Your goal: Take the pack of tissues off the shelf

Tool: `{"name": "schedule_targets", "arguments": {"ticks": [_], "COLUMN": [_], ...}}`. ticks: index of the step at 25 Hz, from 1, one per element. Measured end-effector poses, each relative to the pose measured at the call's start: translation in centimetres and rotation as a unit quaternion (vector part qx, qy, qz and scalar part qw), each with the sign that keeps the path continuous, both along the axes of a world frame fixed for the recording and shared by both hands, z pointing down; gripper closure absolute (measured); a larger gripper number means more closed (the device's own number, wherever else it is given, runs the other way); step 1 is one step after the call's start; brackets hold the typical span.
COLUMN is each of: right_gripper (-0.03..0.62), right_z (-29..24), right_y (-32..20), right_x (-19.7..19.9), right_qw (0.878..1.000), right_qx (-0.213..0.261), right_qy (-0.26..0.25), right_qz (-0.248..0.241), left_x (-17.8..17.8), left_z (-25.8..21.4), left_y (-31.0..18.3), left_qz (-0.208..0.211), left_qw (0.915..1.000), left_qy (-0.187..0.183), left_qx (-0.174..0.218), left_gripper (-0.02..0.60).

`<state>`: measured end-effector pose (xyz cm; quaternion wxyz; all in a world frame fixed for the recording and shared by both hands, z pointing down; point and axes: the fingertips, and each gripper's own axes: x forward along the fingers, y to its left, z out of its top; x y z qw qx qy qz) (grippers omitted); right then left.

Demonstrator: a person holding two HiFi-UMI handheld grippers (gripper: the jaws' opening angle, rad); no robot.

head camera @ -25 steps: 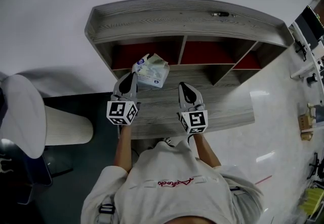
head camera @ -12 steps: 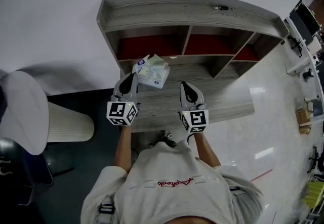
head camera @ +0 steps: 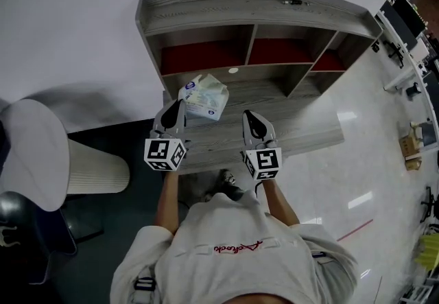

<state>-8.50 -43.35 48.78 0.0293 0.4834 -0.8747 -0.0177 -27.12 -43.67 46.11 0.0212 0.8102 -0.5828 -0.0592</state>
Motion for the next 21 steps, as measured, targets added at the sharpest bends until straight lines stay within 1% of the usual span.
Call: {"name": "schedule_targets", "arguments": {"ticks": [9,21], "right_gripper": [0.588,0.588], "right_z": [-0.5,-0.6], "right_y": [-0.3,-1.3], "right_x": [0.6,0.9], "right_qw": [1.000,1.000], "right_qx": [0.008,0.010], "right_qy": [-0.004,-0.006], "right_qz": [0.013,0.013], "left_x": [0.6,0.8], "left_z": [-0.3,-0.3], "left_y": [-0.2,-0.9], "left_qz": [0.008,0.006], "left_qw": [1.0000,1.0000], "left_qy": [-0.001,-0.003], "left_qx": [0.003,0.003], "left_gripper": [0.580,0.580]}}
